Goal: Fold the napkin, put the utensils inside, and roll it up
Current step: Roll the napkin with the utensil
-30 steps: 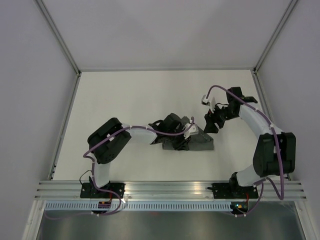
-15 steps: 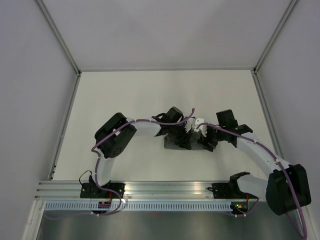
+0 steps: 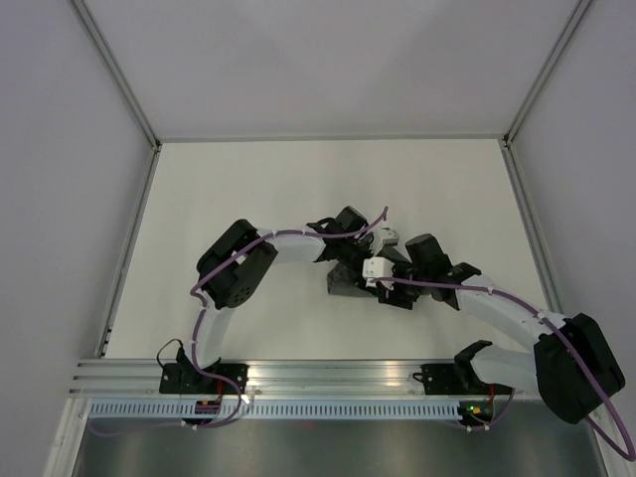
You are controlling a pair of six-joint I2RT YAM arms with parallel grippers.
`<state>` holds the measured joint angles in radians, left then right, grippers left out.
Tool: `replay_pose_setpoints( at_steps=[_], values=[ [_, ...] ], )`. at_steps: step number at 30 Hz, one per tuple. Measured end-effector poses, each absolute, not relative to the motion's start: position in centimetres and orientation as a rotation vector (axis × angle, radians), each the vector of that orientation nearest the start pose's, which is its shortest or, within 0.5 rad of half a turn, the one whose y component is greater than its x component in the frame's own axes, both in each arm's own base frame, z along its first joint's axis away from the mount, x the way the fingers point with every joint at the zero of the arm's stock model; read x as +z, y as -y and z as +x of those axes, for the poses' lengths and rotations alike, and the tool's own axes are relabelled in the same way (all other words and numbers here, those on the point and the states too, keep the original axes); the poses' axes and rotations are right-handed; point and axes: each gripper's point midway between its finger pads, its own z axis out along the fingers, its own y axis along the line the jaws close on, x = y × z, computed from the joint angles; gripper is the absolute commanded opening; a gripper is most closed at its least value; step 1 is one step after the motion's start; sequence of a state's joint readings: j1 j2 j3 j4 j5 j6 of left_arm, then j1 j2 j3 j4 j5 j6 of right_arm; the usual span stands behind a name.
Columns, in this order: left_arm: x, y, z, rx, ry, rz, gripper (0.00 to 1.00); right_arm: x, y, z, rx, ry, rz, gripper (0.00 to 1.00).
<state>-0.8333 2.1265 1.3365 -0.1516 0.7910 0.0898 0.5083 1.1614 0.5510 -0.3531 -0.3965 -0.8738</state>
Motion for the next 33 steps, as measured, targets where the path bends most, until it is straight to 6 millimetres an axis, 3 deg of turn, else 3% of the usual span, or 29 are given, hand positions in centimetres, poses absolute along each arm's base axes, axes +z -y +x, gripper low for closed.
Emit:
replay_pose_setpoints(
  at_steps=[10, 18, 33],
  values=[
    [2.0, 42.2, 21.8, -1.306, -2.162, 1.428, 0.18, 3.0, -17.1, 21.8, 0.317, -1.798, -1.721, 0.47],
    [2.0, 42.1, 21.9, -1.310, -2.188, 1.408, 0.34, 2.4, -17.1, 22.3, 0.299, -1.810, -1.721, 0.27],
    [2.6, 40.6, 22.6, -1.248, -2.284, 1.252, 0.45, 2.1, -18.0, 22.6, 0.363, -1.843, -1.757, 0.22]
  ],
)
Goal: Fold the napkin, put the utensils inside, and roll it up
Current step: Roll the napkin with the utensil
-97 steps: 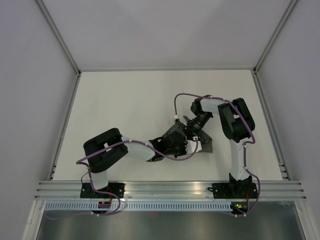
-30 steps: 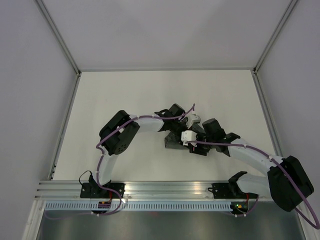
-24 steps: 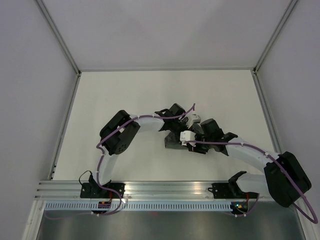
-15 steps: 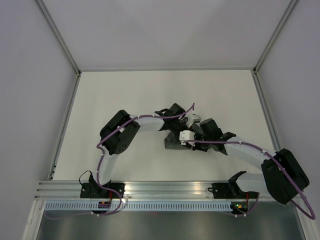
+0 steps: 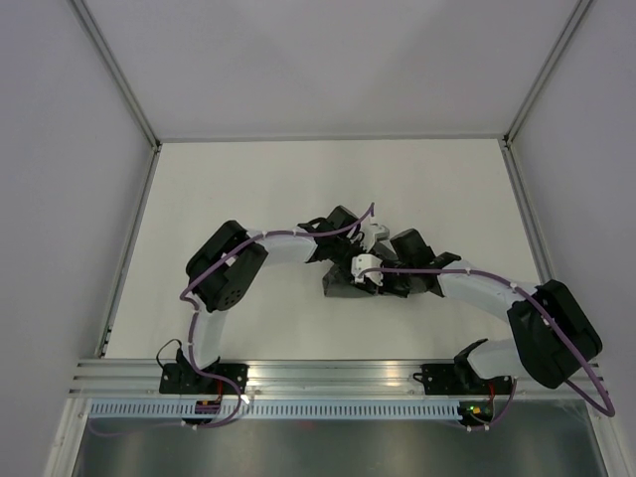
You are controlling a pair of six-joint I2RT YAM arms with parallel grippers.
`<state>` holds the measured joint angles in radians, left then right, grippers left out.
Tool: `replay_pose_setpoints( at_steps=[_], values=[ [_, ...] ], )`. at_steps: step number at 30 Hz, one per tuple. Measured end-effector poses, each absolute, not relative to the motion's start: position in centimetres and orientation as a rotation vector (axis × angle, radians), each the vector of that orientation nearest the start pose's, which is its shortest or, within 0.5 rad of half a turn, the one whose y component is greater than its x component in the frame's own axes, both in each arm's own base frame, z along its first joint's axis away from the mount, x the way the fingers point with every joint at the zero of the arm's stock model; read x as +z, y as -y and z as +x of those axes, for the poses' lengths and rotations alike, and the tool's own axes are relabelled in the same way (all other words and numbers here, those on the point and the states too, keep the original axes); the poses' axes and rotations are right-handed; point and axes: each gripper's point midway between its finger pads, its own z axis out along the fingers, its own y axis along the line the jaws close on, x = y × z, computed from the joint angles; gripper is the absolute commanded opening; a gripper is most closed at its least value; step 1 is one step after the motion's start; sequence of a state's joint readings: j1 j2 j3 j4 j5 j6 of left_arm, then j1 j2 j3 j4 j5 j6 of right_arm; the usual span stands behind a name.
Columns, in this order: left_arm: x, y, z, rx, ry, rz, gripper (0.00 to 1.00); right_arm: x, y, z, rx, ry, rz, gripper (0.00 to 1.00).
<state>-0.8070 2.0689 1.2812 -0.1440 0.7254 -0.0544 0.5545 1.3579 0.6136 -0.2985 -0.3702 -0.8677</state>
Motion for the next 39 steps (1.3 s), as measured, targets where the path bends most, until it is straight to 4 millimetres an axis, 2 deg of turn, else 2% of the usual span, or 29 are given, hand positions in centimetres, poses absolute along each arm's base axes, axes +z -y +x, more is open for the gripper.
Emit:
replay_pose_setpoints(
  at_steps=[10, 15, 20, 24, 26, 29, 33, 36, 39],
  values=[
    [4.6, 37.7, 25.4, -1.128, -2.249, 1.066, 0.48, 2.0, -18.8, 22.9, 0.435, -1.890, -1.788, 0.19],
    [7.0, 35.3, 27.2, -1.046, -2.140, 0.939, 0.50, 1.9, -18.9, 22.9, 0.492, -1.922, -1.796, 0.18],
    [10.8, 32.3, 28.8, -0.925, -1.968, 0.777, 0.52, 1.9, -18.9, 23.2, 0.607, -1.992, -1.796, 0.18],
    [13.3, 30.1, 28.3, -0.863, -1.828, 0.697, 0.52, 1.9, -19.0, 23.4, 0.716, -2.061, -1.803, 0.18],
    [14.3, 29.6, 28.1, -0.839, -1.783, 0.679, 0.52, 1.9, -18.9, 23.6, 0.772, -2.103, -1.803, 0.19],
    [15.6, 29.9, 27.7, -0.793, -1.717, 0.694, 0.53, 1.8, -18.9, 23.8, 0.856, -2.165, -1.805, 0.18],
    [16.3, 31.7, 25.8, -0.739, -1.639, 0.793, 0.54, 1.8, -18.9, 24.0, 0.971, -2.249, -1.785, 0.19],
    [15.0, 33.4, 24.0, -0.687, -1.620, 0.910, 0.54, 1.7, -18.9, 24.1, 1.017, -2.292, -1.771, 0.19],
    [13.0, 34.8, 23.1, -0.622, -1.629, 1.018, 0.56, 1.7, -18.9, 24.2, 1.064, -2.331, -1.761, 0.19]
  ],
)
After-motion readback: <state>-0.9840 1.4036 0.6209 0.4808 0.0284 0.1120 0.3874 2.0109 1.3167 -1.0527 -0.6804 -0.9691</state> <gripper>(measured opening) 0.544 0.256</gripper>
